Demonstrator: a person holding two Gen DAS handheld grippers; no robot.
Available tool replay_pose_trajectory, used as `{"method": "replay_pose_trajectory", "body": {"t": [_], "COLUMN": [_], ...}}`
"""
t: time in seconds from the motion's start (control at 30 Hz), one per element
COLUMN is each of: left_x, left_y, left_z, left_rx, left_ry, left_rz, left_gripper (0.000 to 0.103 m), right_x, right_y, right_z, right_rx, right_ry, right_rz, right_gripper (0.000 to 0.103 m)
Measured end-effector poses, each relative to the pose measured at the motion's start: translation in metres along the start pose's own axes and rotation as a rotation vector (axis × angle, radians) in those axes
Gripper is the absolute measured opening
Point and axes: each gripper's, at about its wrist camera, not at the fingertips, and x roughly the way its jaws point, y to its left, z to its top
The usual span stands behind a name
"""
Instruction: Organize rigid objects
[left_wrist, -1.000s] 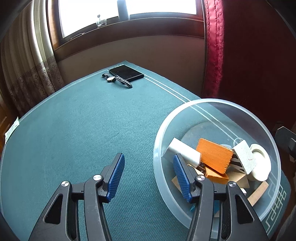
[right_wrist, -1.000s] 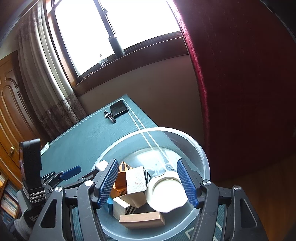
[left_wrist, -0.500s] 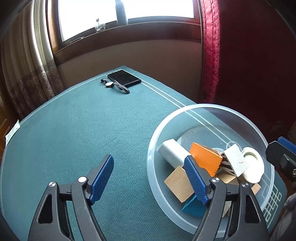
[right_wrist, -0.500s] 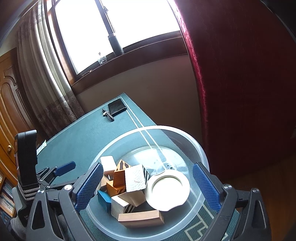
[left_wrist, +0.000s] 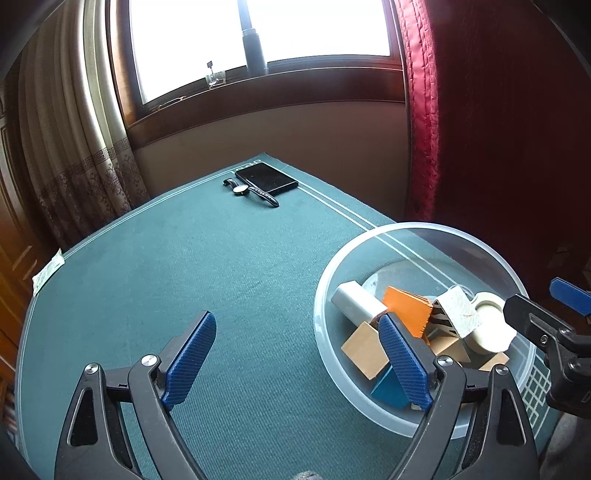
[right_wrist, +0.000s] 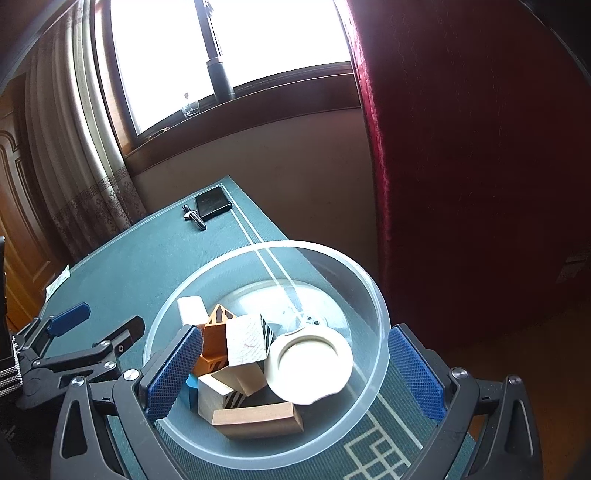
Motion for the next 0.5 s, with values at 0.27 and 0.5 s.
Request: {"method": "replay_pose_trajectory", "body": {"t": [0.27,0.5], "left_x": [-0.028,-0.052], "left_y": [0.0,-0.007], "left_z": [-0.008,-0.013], "left_rx": [0.005,0.037], "left_ry": [-0.03,-0.058], "left_rz": [-0.013,-0.002], "left_gripper": [0.094,0.099], "right_x": [-0.026,-0.038], "right_y": [0.006,0.016], "right_z": [-0.012,-0.028], "right_rx": [-0.09,-0.184], "right_ry": [-0.042,-0.014], "right_rz": [-0.014,-0.03], "right_gripper": [0.102,0.102]}}
